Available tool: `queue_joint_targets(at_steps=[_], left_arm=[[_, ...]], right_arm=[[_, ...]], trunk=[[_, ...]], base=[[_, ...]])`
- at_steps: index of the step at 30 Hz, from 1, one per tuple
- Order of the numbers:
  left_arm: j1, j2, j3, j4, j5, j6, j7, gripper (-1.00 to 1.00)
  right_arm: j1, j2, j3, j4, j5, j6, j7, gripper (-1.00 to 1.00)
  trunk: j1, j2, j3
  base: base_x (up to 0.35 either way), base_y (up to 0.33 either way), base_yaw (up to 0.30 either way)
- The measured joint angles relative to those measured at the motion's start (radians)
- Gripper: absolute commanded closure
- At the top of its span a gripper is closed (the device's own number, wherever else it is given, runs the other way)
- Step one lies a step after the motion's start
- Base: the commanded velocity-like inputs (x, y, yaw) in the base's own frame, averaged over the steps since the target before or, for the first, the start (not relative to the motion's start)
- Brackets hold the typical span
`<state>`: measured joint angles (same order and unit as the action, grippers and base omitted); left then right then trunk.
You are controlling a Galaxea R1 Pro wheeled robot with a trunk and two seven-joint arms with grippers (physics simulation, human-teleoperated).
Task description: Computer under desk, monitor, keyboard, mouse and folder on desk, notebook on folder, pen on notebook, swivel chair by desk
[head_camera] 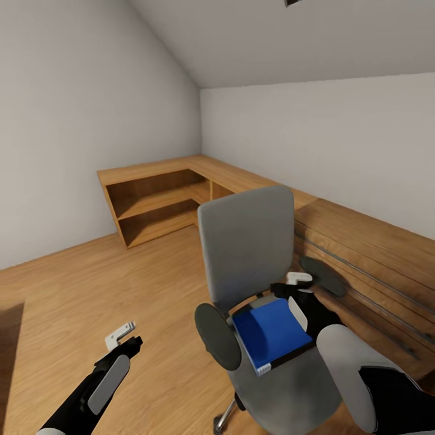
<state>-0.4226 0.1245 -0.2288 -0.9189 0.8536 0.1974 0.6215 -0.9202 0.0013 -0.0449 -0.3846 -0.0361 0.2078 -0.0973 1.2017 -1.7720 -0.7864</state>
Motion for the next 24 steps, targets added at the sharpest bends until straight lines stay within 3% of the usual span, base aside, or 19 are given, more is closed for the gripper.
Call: queue_joint_targets(at_steps=[24], left_arm=[[0.0,-0.001,-0.001,0.002,0.0,0.0,0.0,-1.0]], right_arm=[[0.0,-0.008,0.0,0.0,0.002,-0.003,-0.006,-1.0]], trunk=[[0.0,0.0,-0.014]], base=[[0.0,0.0,0.024]])
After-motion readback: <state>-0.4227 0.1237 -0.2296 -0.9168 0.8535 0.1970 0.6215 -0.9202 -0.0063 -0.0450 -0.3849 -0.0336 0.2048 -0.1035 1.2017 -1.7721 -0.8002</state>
